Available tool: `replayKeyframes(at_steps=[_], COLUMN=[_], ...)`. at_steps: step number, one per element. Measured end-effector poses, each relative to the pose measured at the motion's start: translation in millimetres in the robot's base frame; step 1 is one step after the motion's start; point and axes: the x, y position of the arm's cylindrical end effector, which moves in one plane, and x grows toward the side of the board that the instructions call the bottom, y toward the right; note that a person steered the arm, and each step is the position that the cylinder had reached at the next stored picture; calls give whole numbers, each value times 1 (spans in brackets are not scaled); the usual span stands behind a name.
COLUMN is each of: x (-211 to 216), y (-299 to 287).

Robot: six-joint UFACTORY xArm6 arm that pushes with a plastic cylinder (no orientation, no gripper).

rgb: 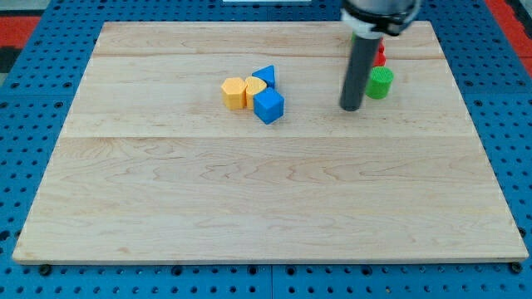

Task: Push the blue triangle towards center top

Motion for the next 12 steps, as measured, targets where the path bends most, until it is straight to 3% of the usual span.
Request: replayKeyframes(at_steps=[1, 3, 8, 12], x=[0, -20, -108, -134], y=[-52, -94, -125, -120])
